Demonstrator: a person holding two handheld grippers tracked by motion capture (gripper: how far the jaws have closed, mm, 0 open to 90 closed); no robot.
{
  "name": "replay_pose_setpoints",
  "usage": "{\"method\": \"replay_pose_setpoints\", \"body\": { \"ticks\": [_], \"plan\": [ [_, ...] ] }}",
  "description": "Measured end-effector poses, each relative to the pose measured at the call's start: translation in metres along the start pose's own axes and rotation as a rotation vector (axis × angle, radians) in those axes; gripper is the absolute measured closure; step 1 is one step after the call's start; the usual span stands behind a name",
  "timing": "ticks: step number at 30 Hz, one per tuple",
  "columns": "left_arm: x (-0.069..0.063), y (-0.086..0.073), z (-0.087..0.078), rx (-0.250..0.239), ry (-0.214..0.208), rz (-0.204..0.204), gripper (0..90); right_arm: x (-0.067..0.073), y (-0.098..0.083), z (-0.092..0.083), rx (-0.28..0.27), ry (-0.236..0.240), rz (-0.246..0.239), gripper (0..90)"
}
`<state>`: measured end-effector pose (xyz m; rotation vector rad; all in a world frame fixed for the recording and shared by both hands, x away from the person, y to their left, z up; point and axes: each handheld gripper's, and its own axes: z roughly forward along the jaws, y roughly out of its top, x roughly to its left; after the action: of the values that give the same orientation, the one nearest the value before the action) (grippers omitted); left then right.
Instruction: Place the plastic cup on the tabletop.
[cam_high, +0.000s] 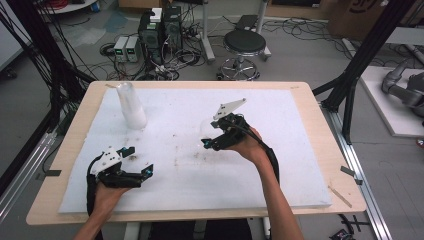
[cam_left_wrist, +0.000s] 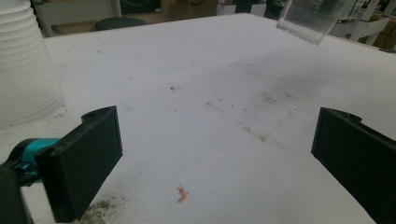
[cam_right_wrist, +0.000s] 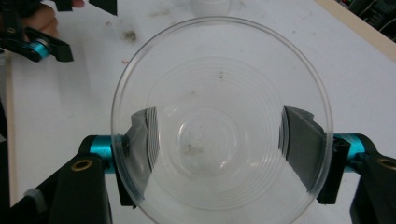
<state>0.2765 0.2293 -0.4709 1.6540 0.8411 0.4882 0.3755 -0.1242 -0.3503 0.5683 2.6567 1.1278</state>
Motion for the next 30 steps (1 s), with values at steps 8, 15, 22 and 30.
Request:
{"method": "replay_pose_setpoints", "body": {
  "ticks": [8, 15, 22, 30],
  "plan": [
    [0.001, 0.0, 0.0, 0.003, -0.023, 0.005, 1.8, 0.0, -0.004, 0.025, 0.082, -0.055, 0.005, 29.3],
    [0.0, 0.0, 0.0, 0.001, -0.025, 0.011, 1.8, -0.001, -0.009, 0.047, 0.128, -0.081, 0.008, 29.2],
    [0.001, 0.0, 0.0, 0.001, -0.019, 0.001, 1.8, -0.003, -0.014, 0.065, 0.13, -0.087, 0.012, 33.2],
    [0.001, 0.0, 0.0, 0.001, -0.018, -0.003, 1.8, -0.003, -0.015, 0.07, 0.119, -0.096, 0.028, 31.9]
  ]
}}
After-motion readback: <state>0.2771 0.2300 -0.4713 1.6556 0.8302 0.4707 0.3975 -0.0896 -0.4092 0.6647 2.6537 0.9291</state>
